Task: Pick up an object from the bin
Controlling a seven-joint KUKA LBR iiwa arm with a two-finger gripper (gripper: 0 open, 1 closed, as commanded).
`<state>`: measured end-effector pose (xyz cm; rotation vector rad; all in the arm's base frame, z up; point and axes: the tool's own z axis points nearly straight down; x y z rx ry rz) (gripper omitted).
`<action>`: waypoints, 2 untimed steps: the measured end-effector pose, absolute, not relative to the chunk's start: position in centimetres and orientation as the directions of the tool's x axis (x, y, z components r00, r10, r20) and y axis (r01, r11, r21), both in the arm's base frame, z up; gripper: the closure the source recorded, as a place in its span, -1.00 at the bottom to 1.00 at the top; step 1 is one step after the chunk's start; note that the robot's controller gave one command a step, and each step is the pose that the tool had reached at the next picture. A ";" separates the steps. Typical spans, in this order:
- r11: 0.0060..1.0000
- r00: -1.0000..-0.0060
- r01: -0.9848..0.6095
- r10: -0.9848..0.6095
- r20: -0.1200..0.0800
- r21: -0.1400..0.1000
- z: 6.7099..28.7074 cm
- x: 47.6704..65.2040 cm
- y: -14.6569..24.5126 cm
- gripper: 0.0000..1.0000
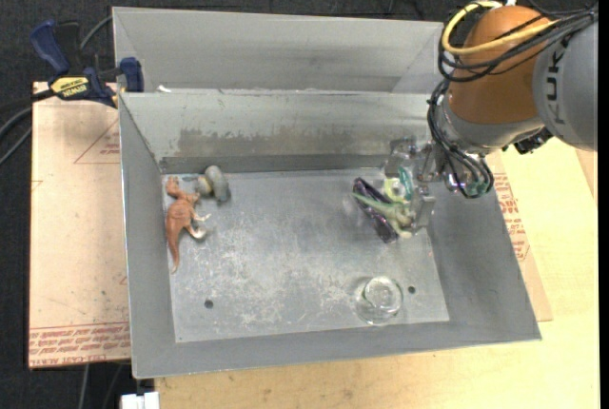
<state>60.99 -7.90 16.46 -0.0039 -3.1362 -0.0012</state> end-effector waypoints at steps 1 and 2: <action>1.000 -1.000 0.001 0.001 -0.001 0.000 16.9 61.1 -7.9 -1.00; 0.998 -0.998 0.062 0.062 -0.001 0.001 9.5 61.8 -10.0 -1.00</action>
Offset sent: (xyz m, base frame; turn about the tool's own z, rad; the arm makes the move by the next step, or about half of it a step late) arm 0.0066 -0.0266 -0.0868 0.0741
